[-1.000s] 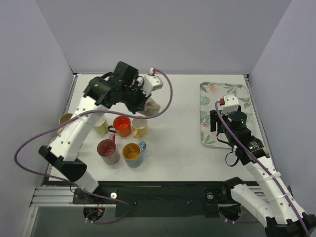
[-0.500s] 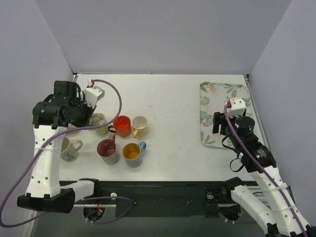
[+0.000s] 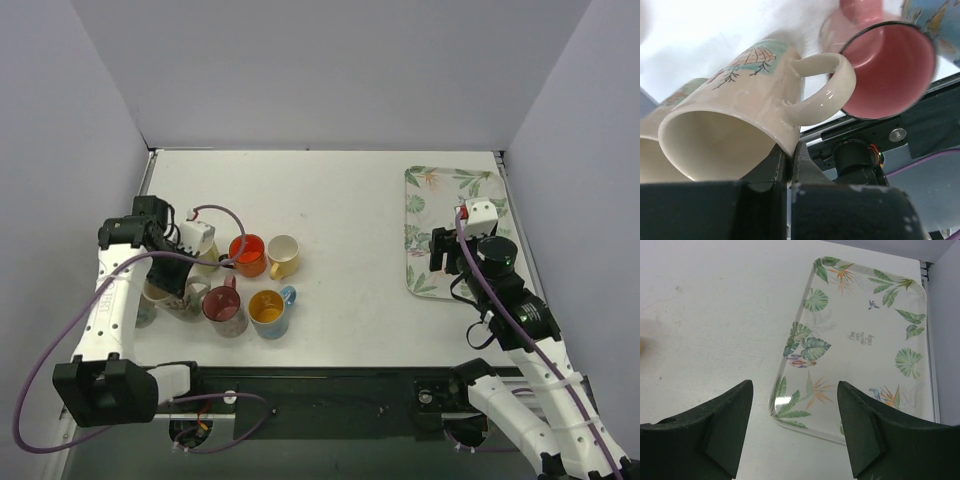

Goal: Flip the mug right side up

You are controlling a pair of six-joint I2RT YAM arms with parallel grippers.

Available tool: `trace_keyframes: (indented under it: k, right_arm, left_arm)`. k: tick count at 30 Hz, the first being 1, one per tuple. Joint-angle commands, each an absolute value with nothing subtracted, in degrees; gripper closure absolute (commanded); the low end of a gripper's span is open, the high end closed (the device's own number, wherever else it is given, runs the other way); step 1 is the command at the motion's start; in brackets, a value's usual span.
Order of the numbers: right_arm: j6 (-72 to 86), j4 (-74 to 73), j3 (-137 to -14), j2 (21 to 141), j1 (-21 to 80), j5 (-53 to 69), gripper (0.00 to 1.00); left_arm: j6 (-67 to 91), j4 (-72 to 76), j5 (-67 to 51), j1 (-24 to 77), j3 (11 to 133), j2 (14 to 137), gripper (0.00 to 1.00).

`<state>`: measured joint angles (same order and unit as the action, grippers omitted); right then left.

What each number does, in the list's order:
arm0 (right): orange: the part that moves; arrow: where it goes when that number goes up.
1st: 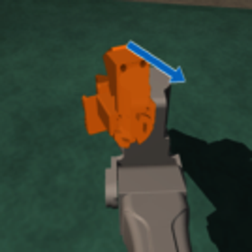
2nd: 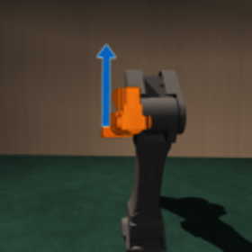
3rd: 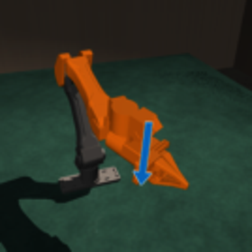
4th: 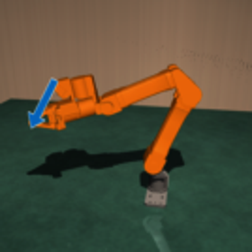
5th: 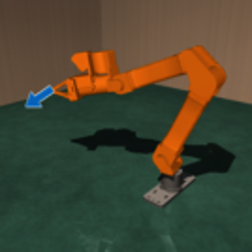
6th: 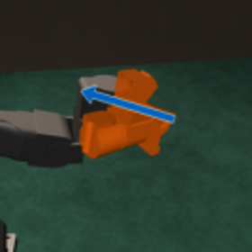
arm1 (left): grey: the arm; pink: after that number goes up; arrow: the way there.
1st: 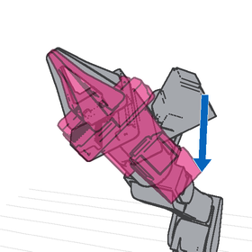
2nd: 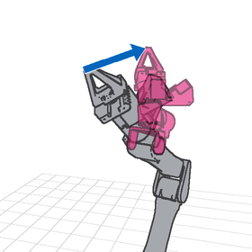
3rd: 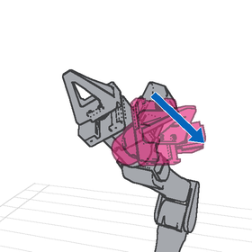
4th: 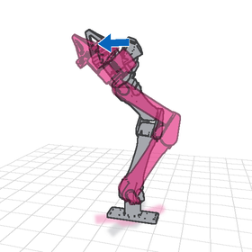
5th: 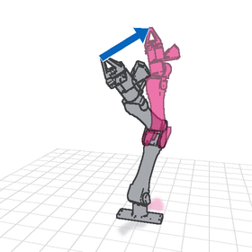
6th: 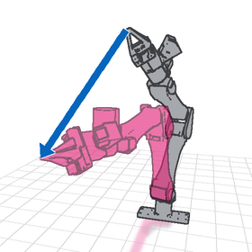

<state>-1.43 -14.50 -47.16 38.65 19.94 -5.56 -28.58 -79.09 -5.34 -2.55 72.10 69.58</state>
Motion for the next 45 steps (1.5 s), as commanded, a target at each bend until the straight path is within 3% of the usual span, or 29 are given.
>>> trace_keyframes:
  k: [1, 12, 16, 19, 25, 26, 32, 37, 45]
  right_arm:
    - [-0.88, -13.54, -49.04, 39.73, 20.30, -5.98, 0.37]
    - [-1.49, -13.80, -48.78, 40.43, 20.30, -7.65, 0.37]
    - [-1.58, -13.62, -48.78, 40.43, 20.22, -7.56, 0.37]
    - [-1.58, -13.88, -48.78, 40.78, 20.21, -7.65, 0.37]
    - [-1.41, -13.71, -48.69, 40.61, 20.30, -7.73, 0.37]
    - [-1.23, -13.80, -48.69, 40.69, 20.22, -7.82, 0.37]
    - [0.00, -13.54, -48.17, 40.70, 20.21, -10.80, 0.36]
    - [4.64, -13.45, -45.53, 37.19, 19.95, -13.53, 0.35]
    - [11.24, -8.53, -29.03, 25.08, 19.86, -25.30, 0.36]
  left_arm:
    - [-29.89, -82.01, -4.75, -3.78, 67.42, 70.31, 1.00]
    - [-28.22, -71.81, -6.59, -3.78, 62.32, 73.22, 0.99]
    - [-25.76, -69.44, -6.06, -3.69, 61.43, 71.81, 0.80]
    - [-23.39, -68.12, -7.20, -3.69, 63.27, 70.41, 0.77]
    - [-23.72, -69.77, -10.09, -3.52, 65.82, 68.38, 0.39]
    - [-23.82, -70.66, -10.46, -3.52, 67.66, 68.03, 0.29]
    - [-20.22, -69.62, -15.11, -3.60, 79.44, 64.34, 0.26]
    - [-10.31, -43.98, -16.35, -3.60, 71.74, 54.96, 0.14]
    - [-1.59, -14.52, -9.50, -3.52, 49.17, 45.54, 0.12]
